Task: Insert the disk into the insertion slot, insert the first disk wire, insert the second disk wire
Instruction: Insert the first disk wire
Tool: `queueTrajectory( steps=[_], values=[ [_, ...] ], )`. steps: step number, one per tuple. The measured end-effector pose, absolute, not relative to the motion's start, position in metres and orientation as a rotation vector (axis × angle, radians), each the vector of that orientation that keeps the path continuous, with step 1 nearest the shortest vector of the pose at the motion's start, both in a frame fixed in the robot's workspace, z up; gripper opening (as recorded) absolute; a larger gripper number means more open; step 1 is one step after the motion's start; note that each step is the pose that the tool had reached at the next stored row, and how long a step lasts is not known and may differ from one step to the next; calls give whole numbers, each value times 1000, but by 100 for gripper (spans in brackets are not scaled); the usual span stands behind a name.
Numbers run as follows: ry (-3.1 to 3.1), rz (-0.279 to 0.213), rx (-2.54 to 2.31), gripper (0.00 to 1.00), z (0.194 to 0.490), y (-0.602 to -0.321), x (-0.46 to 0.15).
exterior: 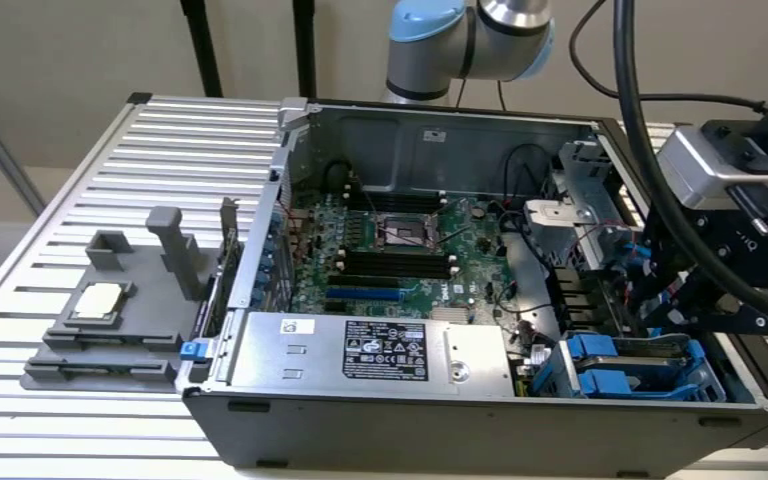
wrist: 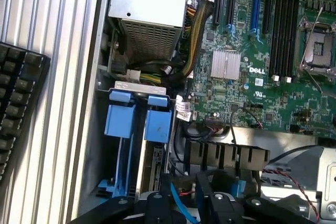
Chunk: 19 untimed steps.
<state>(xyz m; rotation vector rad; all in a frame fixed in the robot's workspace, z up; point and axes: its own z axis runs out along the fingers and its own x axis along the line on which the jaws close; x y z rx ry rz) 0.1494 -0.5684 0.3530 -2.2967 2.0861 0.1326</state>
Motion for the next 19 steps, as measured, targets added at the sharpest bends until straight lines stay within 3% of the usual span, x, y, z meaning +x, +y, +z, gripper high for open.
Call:
queueTrajectory(
  steps=[19],
  values=[
    [2061, 217, -2270, 33, 351, -604, 174]
  ],
)
